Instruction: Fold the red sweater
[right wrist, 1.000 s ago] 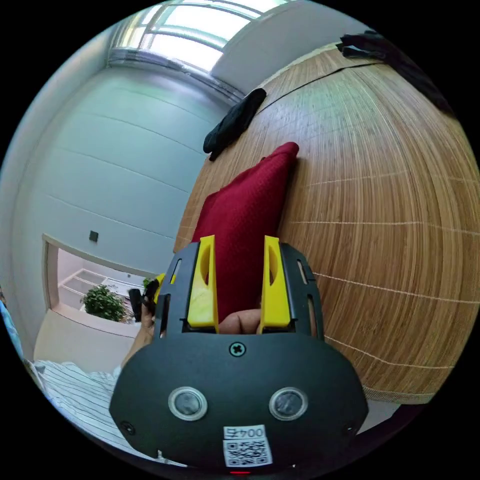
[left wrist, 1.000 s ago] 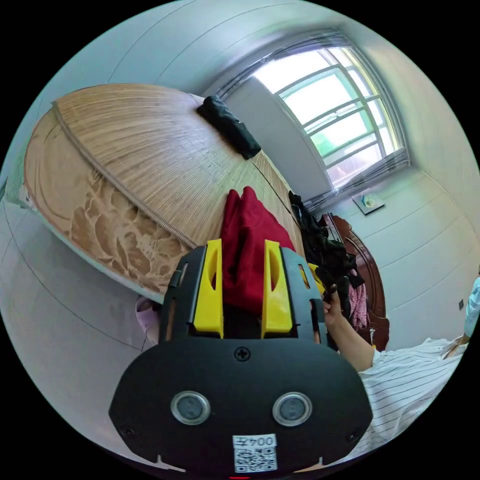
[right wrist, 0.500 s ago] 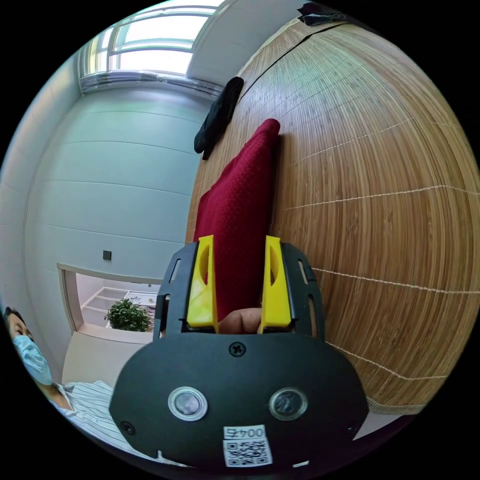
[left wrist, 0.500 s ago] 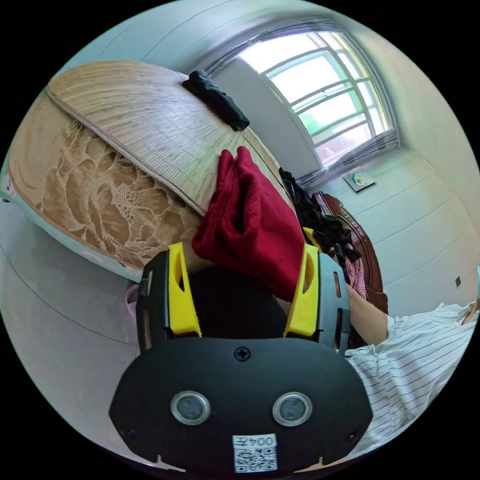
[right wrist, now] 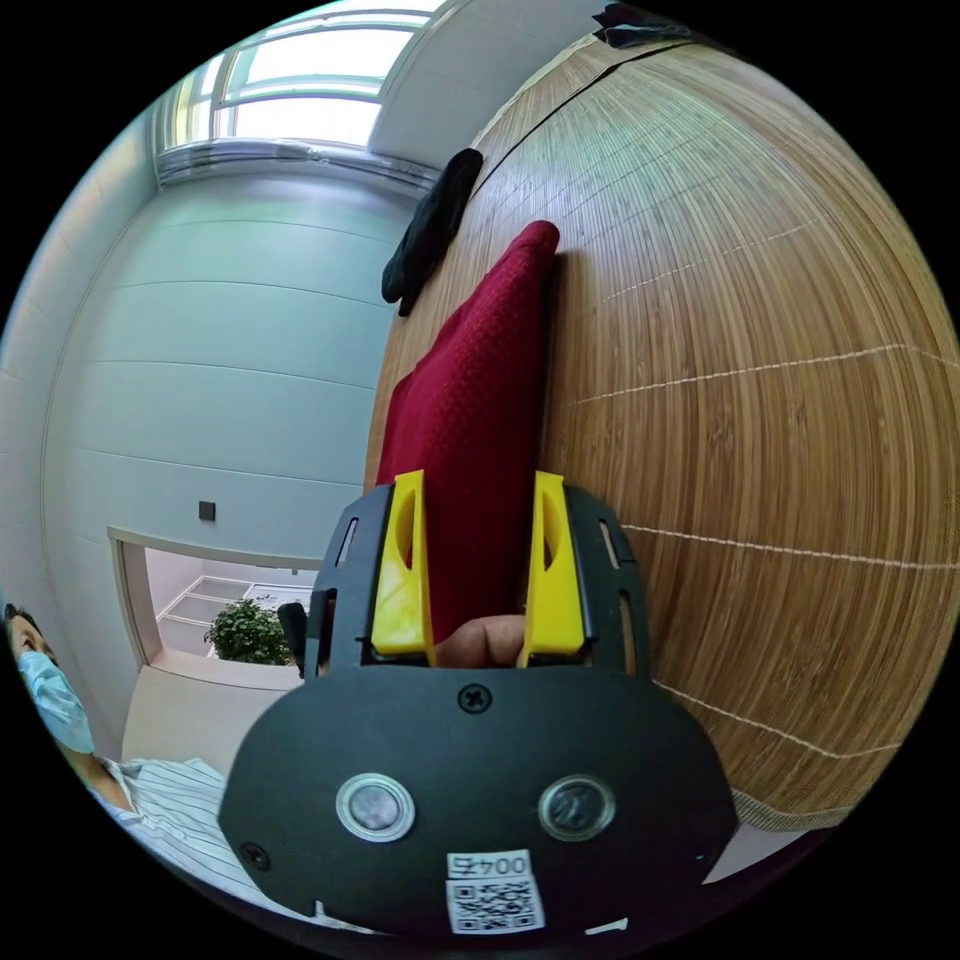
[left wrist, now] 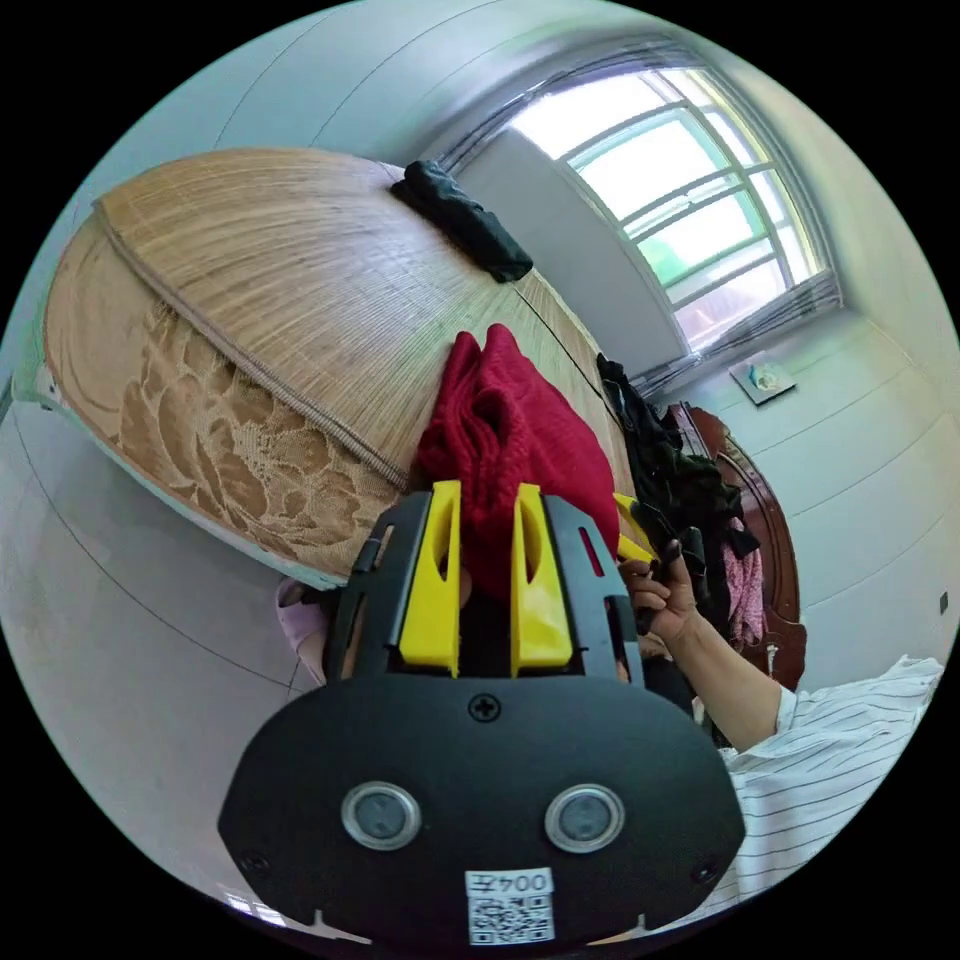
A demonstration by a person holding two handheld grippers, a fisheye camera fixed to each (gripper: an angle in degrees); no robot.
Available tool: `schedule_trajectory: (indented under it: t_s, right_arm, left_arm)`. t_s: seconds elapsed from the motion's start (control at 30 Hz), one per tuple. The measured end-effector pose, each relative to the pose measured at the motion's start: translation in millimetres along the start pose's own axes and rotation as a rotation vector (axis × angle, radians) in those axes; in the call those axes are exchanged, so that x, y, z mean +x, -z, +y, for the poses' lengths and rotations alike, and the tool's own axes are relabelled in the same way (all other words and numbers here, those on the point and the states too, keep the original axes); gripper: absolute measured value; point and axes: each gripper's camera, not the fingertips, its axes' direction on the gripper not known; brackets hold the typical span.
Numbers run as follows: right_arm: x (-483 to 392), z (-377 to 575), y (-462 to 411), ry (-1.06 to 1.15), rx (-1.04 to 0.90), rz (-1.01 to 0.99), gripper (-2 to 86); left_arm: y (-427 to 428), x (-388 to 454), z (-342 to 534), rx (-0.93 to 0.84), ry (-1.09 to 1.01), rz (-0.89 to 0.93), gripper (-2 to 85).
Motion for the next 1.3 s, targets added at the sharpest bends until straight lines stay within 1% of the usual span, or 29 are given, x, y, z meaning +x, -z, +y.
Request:
schedule_trajectory:
  t_s: [0.07, 0.13, 0.27, 0.37, 0.5, 0.63, 0.8, 0.87, 0.9, 1.0, 1.07, 1.13, 1.2, 1.23, 1.27, 1.3]
  right_arm:
    - [-1.3, 4.3, -13.4, -0.003, -0.007, -0.001, 14.9]
    - [-2.7, 6.4, -24.0, -0.012, -0.025, 0.009, 14.0]
    - [-21.4, 15.1, -48.7, 0.004, -0.017, 0.098, 12.2]
    - [-42.1, 23.8, -74.1, 0.039, 0.017, 0.173, 11.5]
    - [-62.9, 21.6, -114.3, 0.067, 0.032, 0.218, 11.3]
    - [-94.4, 1.5, -180.1, 0.118, -0.017, 0.264, 11.2]
    - [-137.6, -21.6, -273.9, 0.204, -0.108, 0.278, 11.5]
    - [-151.0, -30.5, -316.9, 0.220, -0.175, 0.265, 12.2]
    - [-152.0, -32.0, -324.0, 0.212, -0.183, 0.263, 12.3]
    - [-159.2, -30.8, -335.4, 0.224, -0.174, 0.279, 13.2]
    - [-156.5, -20.8, -321.6, 0.261, -0.121, 0.303, 13.0]
    - [-149.1, -12.9, -307.5, 0.273, -0.104, 0.314, 12.2]
    - [-140.3, -4.8, -292.6, 0.284, -0.094, 0.305, 11.2]
    - [-135.1, 1.1, -283.6, 0.296, -0.093, 0.295, 10.4]
    - [-129.9, 7.0, -276.1, 0.302, -0.094, 0.290, 10.1]
    - [-127.3, 9.9, -272.7, 0.300, -0.096, 0.288, 9.9]
  left_arm:
    - [2.7, 34.5, -6.6, -0.009, -0.110, -0.141, 7.0]
    - [3.7, 55.8, -9.8, -0.006, -0.174, -0.246, 6.6]
    - [10.5, 80.0, -19.2, 0.053, -0.214, -0.340, 6.0]
    - [10.0, 83.7, -32.3, 0.059, -0.235, -0.380, 5.9]
    - [15.3, 78.3, -55.2, 0.076, -0.241, -0.410, 5.9]
    - [28.0, 65.2, -90.7, 0.094, -0.264, -0.482, 6.0]
    - [59.9, 13.5, -120.7, 0.143, -0.160, -0.550, 6.7]
    - [74.3, -17.1, -127.9, 0.156, -0.110, -0.588, 7.7]
    - [77.2, -25.4, -129.1, 0.154, -0.098, -0.589, 8.0]
    - [98.0, -68.5, -129.3, 0.139, 0.024, -0.516, 10.6]
    - [128.7, -81.3, -115.3, 0.236, 0.111, -0.501, 12.4]
    - [149.4, -71.4, -102.9, 0.314, 0.132, -0.561, 12.7]
    - [157.7, -41.7, -94.6, 0.384, 0.054, -0.549, 12.6]
    - [149.6, -14.0, -93.2, 0.397, -0.035, -0.516, 12.5]
    - [130.3, 15.2, -95.5, 0.370, -0.140, -0.464, 12.5]
    - [117.8, 29.2, -97.5, 0.349, -0.187, -0.439, 12.6]
